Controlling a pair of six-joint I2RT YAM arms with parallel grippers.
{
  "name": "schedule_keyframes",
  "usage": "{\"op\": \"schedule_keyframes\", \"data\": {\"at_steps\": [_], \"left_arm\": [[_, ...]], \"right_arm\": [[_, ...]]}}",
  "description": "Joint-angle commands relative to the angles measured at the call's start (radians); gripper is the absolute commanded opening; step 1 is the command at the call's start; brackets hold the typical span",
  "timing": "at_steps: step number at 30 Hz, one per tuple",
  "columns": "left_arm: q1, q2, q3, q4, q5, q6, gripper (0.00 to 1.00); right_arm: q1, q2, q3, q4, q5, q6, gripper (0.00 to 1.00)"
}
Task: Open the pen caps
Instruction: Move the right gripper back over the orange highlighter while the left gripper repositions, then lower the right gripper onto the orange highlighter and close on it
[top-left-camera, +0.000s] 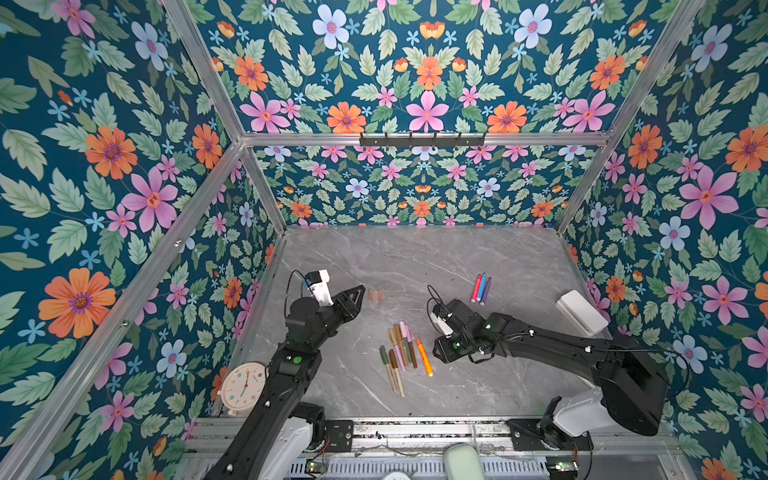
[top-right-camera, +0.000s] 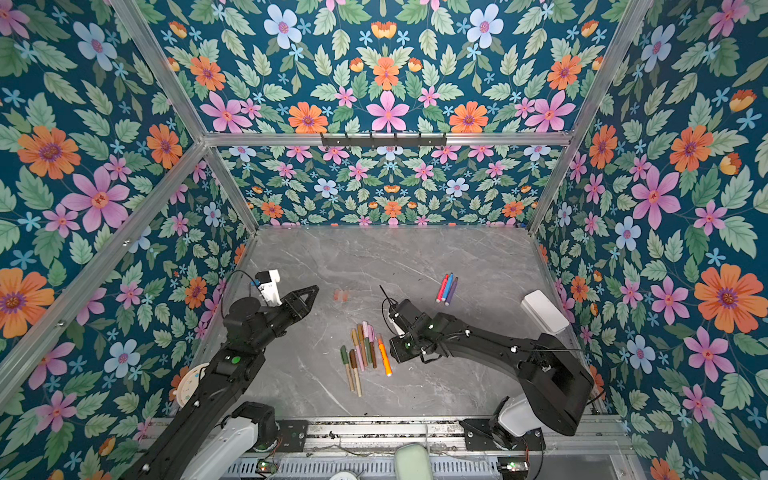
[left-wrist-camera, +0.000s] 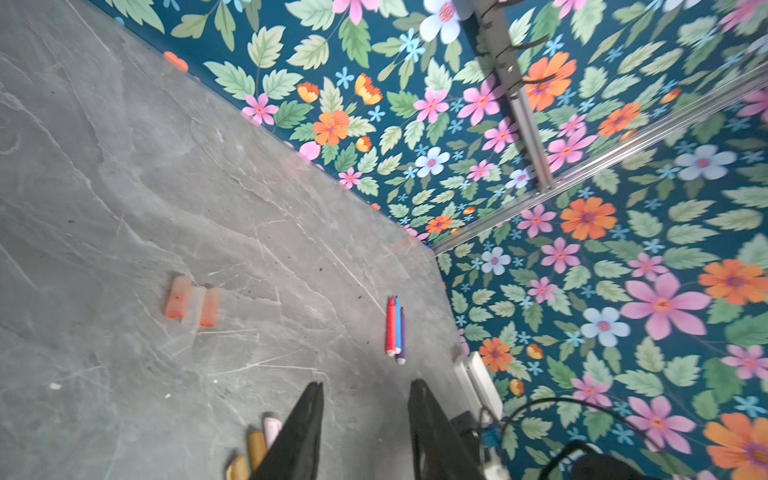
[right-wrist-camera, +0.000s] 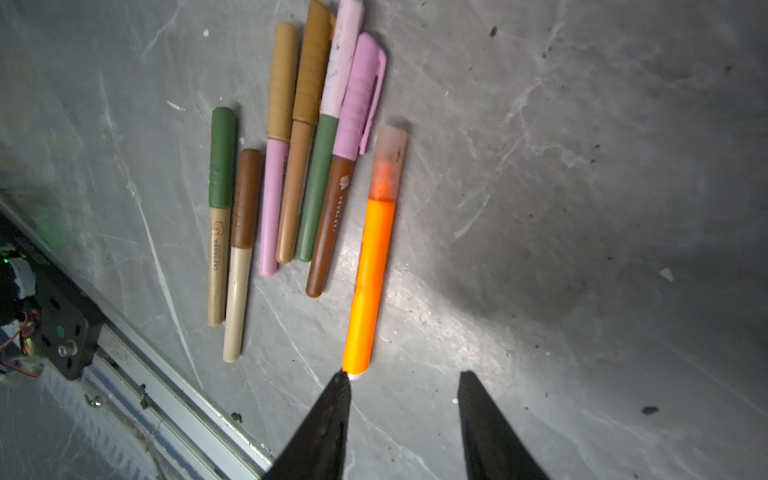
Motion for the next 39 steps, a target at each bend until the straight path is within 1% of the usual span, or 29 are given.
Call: {"op": "schedule_keyframes", "data": {"at_steps": [1, 3, 4, 7, 10, 13, 16, 19, 22, 26, 27, 29, 30, 33, 37, 39], "left_arm": [[0.000, -0.095, 0.011, -0.115, -0.045, -0.071, 0.41], [0.000, -0.145, 0.006, -0.159, -0.073, -0.107, 0.41], [0.000, -0.161, -0.003, -0.157, -0.068, -0.131, 0.41], [0.000, -0.203, -0.046, -0.090, -0.036, -0.212, 0.41], [0.000, -0.216, -0.055, -0.073, -0.046, -0.249, 0.41], [0.000, -0.188, -0.044, -0.030, -0.027, -0.265, 0.41], [0.000, -0.153, -0.035, 0.020, -0.001, -0.281, 0.40], [0.000, -0.142, -0.029, 0.031, 0.020, -0.279, 0.41], [0.001, -0.155, -0.046, 0.025, 0.018, -0.272, 0.41], [0.000, -0.119, -0.097, 0.090, 0.029, -0.276, 0.42], [0.000, -0.090, -0.101, 0.121, 0.037, -0.268, 0.42], [0.000, -0.013, -0.088, 0.172, 0.044, -0.239, 0.42], [0.000, 0.034, -0.066, 0.193, 0.045, -0.213, 0.42], [0.000, 0.160, 0.007, 0.214, 0.053, -0.135, 0.40], [0.000, 0.221, 0.066, 0.165, 0.041, -0.040, 0.40], [0.000, 0.229, 0.076, 0.123, 0.033, -0.001, 0.41]], "right_arm": [[0.007, -0.030, -0.020, -0.023, 0.055, -0.013, 0.45], [0.007, -0.076, -0.043, -0.023, 0.062, -0.031, 0.44], [0.006, -0.098, -0.056, -0.021, 0.058, -0.038, 0.44], [0.006, -0.170, -0.106, 0.005, 0.048, -0.043, 0.42], [0.007, -0.202, -0.118, -0.002, 0.045, -0.028, 0.42], [0.007, -0.215, -0.099, -0.031, 0.019, -0.021, 0.42], [0.006, -0.225, -0.082, -0.026, -0.042, -0.057, 0.42], [0.006, -0.206, -0.011, -0.083, -0.031, -0.086, 0.42], [-0.006, -0.168, 0.068, -0.135, -0.022, -0.102, 0.42], [-0.077, -0.145, 0.091, -0.138, -0.151, -0.076, 0.42], [-0.093, -0.139, 0.094, -0.148, -0.166, -0.071, 0.42], [-0.103, -0.129, 0.101, -0.181, -0.136, -0.065, 0.42], [-0.103, -0.124, 0.101, -0.192, -0.114, -0.061, 0.41], [-0.104, -0.099, 0.078, -0.162, -0.104, -0.046, 0.41], [-0.103, -0.016, 0.091, -0.111, -0.108, -0.036, 0.41], [-0.100, 0.050, 0.123, -0.115, -0.153, -0.041, 0.41]]}}
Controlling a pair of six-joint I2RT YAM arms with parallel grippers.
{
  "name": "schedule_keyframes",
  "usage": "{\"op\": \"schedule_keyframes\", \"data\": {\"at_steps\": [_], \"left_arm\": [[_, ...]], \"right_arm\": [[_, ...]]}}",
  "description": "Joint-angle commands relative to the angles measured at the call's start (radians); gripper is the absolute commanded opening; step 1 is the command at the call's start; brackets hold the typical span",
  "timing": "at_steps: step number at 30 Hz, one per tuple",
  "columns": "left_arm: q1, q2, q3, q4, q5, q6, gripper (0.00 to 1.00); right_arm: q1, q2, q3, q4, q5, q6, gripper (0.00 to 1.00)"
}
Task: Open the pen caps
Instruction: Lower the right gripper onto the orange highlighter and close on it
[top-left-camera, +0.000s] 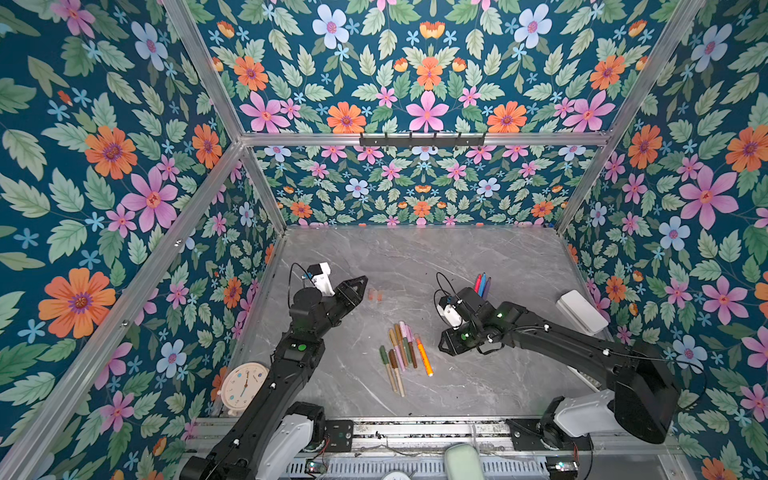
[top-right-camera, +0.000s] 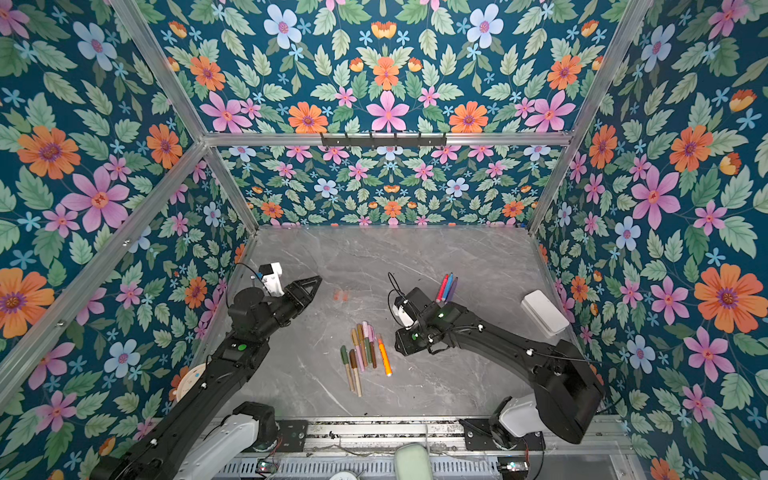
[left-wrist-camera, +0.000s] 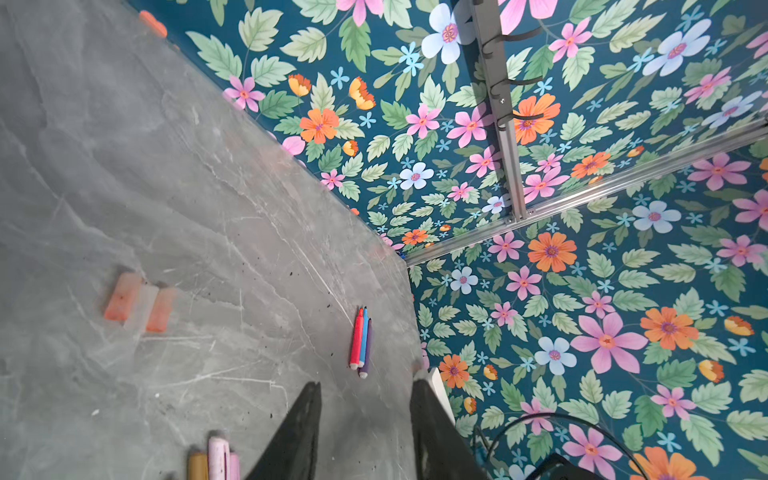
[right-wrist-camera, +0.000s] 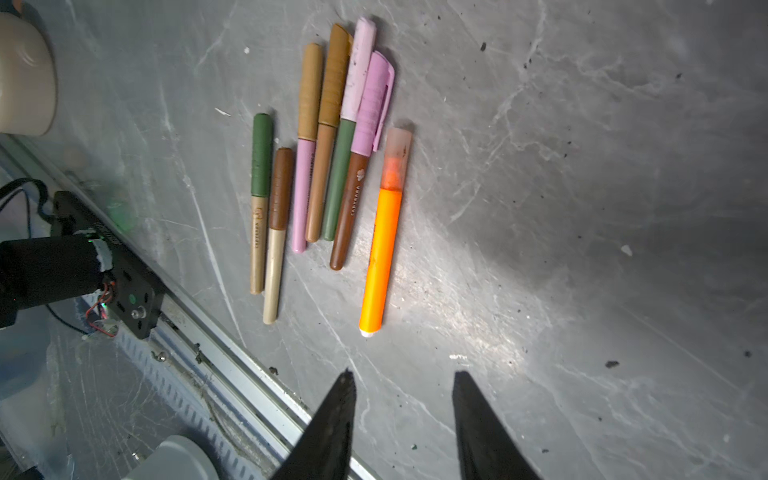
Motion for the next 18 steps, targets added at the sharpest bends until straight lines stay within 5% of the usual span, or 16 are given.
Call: {"op": "schedule_keyframes", "data": {"at_steps": [1, 8, 18], "left_arm": [[0.001, 0.010, 0.014, -0.033, -0.006, 0.116, 0.41], [0.000, -0.026, -0.020, -0.033, -0.060, 0.157, 0.43], [0.002, 0.129, 0.077, -0.008, -0.041, 0.241, 0.43]], "right_arm": [[0.011, 0.074, 0.033, 0.034, -0.051, 0.003, 0.41], [0.043, 0.184, 0.097, 0.030, -0.035, -0.016, 0.42], [0.090, 0.318, 0.170, -0.023, 0.030, 0.007, 0.50]]}}
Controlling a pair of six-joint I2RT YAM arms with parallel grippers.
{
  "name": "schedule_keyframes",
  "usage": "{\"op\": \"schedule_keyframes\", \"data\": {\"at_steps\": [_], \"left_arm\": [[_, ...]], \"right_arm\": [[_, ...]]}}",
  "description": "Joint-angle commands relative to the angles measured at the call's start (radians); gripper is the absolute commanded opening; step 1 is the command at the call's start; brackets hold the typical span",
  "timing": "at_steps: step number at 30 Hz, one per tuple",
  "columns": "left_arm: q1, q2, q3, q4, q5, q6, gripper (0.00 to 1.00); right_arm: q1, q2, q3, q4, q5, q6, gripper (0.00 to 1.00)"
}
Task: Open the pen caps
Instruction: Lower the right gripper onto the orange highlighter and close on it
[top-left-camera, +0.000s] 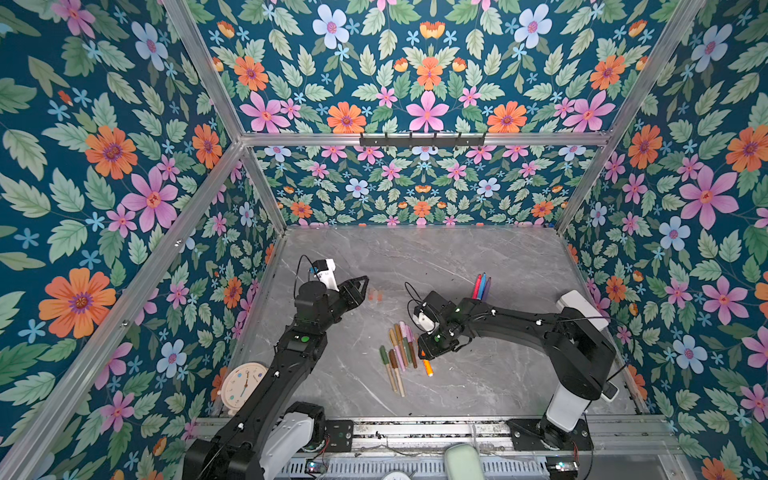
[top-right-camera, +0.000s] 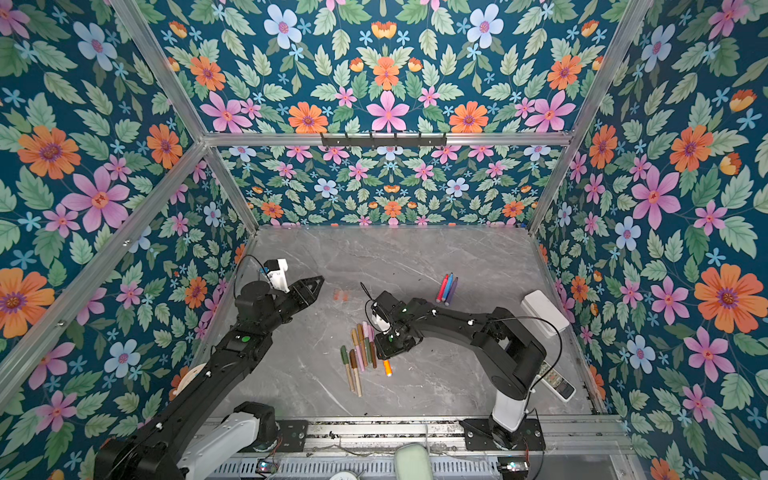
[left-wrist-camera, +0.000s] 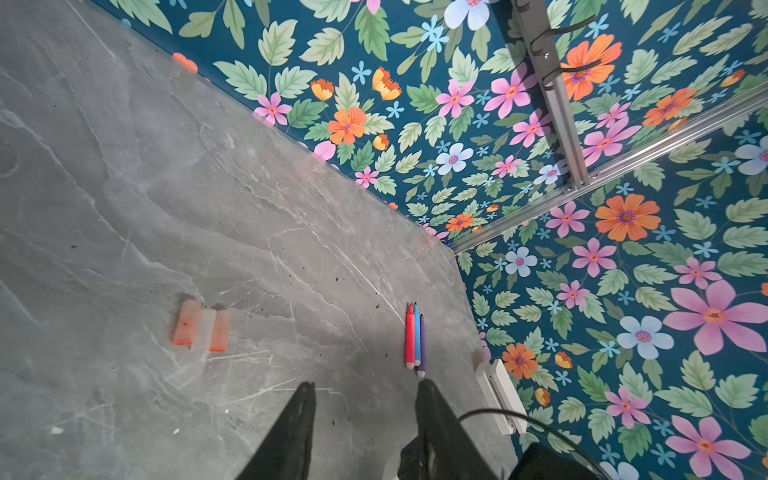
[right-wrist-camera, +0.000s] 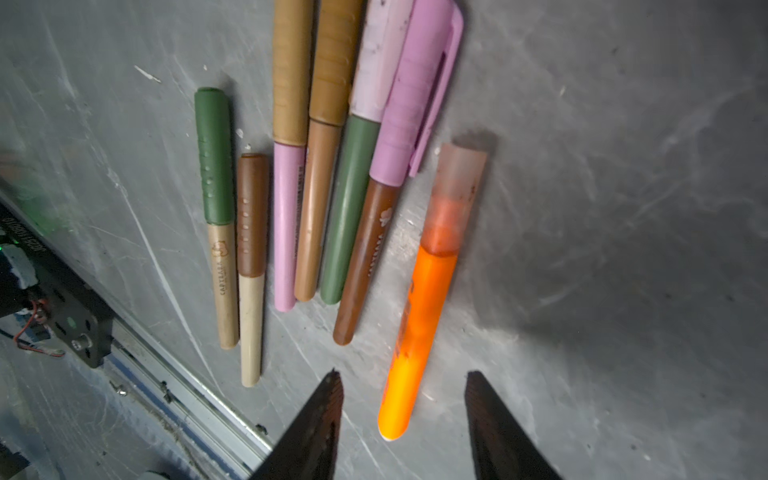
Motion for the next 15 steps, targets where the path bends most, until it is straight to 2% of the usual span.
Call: {"op": "schedule_keyframes", "data": {"at_steps": [1, 5, 8, 12, 15], "left_arm": [[0.003, 0.057, 0.061, 0.027, -0.012, 0.066, 0.43], [0.005, 0.145, 0.174, -0.024, 0.000, 0.127, 0.42], [0.004, 0.169, 0.227, -0.059, -0.034, 0.162, 0.42], [0.004, 0.201, 0.254, -0.069, -0.008, 0.156, 0.42], [0.005, 0.219, 0.214, -0.022, 0.022, 0.112, 0.42]], "right_arm": [[0.009, 0.009, 0.011, -0.032, 0.041, 0.020, 0.50], [0.036, 0.029, 0.031, -0.046, 0.086, 0.070, 0.50], [0.042, 0.041, 0.045, -0.068, 0.095, 0.090, 0.50], [0.050, 0.062, 0.054, -0.110, 0.104, 0.095, 0.50], [0.056, 0.042, 0.009, -0.083, 0.106, 0.114, 0.50]]}}
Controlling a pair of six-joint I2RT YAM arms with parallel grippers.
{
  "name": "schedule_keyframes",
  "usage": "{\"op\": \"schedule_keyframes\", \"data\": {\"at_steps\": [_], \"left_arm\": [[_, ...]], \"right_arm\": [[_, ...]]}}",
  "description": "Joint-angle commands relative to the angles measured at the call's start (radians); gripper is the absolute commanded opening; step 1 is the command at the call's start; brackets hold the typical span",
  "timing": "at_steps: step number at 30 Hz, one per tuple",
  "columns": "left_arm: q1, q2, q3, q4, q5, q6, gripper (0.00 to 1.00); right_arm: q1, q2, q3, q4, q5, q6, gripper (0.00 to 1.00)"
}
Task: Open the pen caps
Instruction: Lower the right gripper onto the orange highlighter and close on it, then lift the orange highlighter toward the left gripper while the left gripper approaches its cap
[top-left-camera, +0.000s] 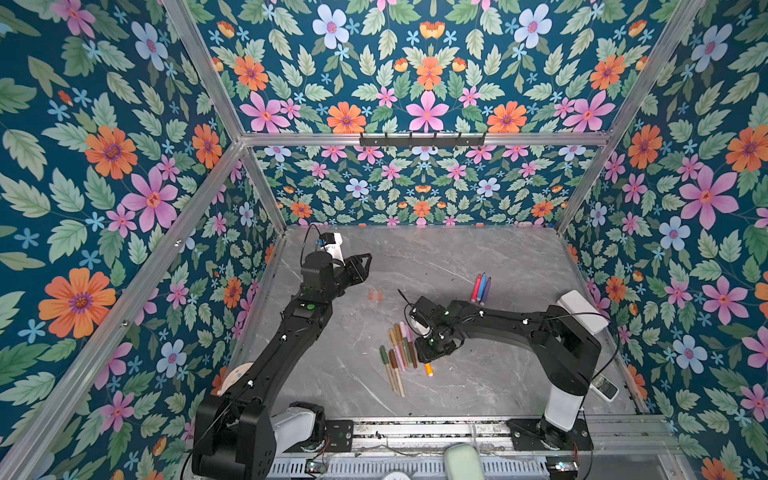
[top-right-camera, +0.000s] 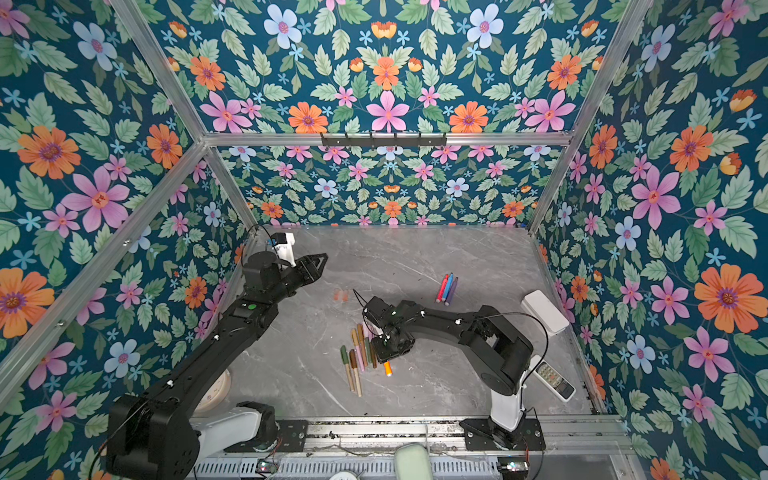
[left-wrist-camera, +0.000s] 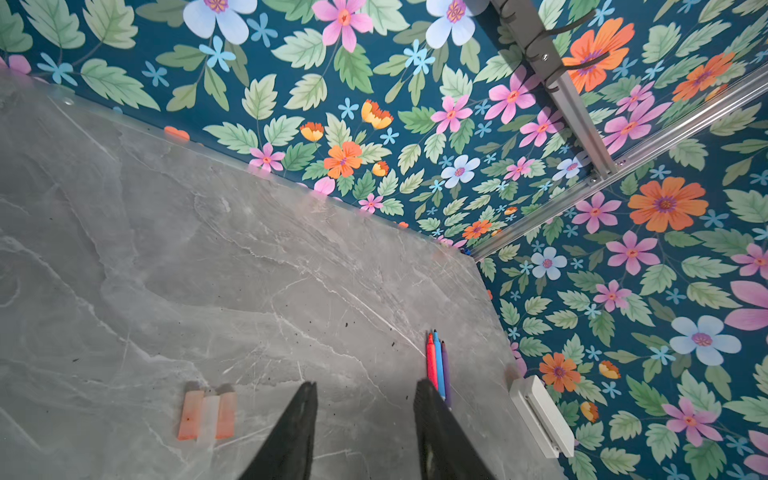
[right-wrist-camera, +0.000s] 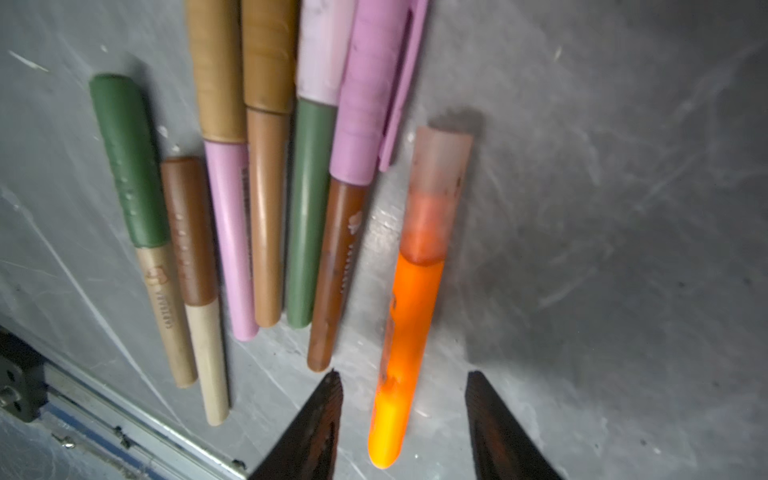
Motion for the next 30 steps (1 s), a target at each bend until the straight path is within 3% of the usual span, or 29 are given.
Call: {"op": "schedule_keyframes", "data": {"at_steps": [1, 9, 14, 17, 24, 26, 30], "left_arm": [[0.000, 0.016, -0.036, 0.040, 0.044, -0.039, 0.42], [0.000, 0.034, -0.073, 0.043, 0.113, -0.056, 0.42], [0.002, 0.031, -0.077, 0.026, 0.127, -0.038, 0.43], [0.001, 0.025, -0.081, 0.008, 0.117, -0.020, 0.43], [0.001, 0.027, -0.064, -0.041, 0.126, 0.026, 0.43], [0.001, 0.028, -0.060, -0.041, 0.129, 0.029, 0.43], [0.002, 0.010, -0.058, -0.047, 0.117, 0.033, 0.43]], "right_arm": [[0.008, -0.016, -0.037, -0.009, 0.019, 0.034, 0.50], [0.033, 0.021, -0.019, -0.015, 0.080, 0.038, 0.48], [0.080, 0.088, 0.073, -0.128, 0.223, 0.056, 0.38], [0.081, 0.110, 0.077, -0.146, 0.244, 0.086, 0.35], [0.072, 0.077, 0.023, -0.101, 0.229, 0.124, 0.26], [0.029, 0.051, -0.009, -0.063, 0.180, 0.127, 0.23], [-0.102, -0.044, -0.115, 0.057, 0.057, 0.096, 0.07]]}}
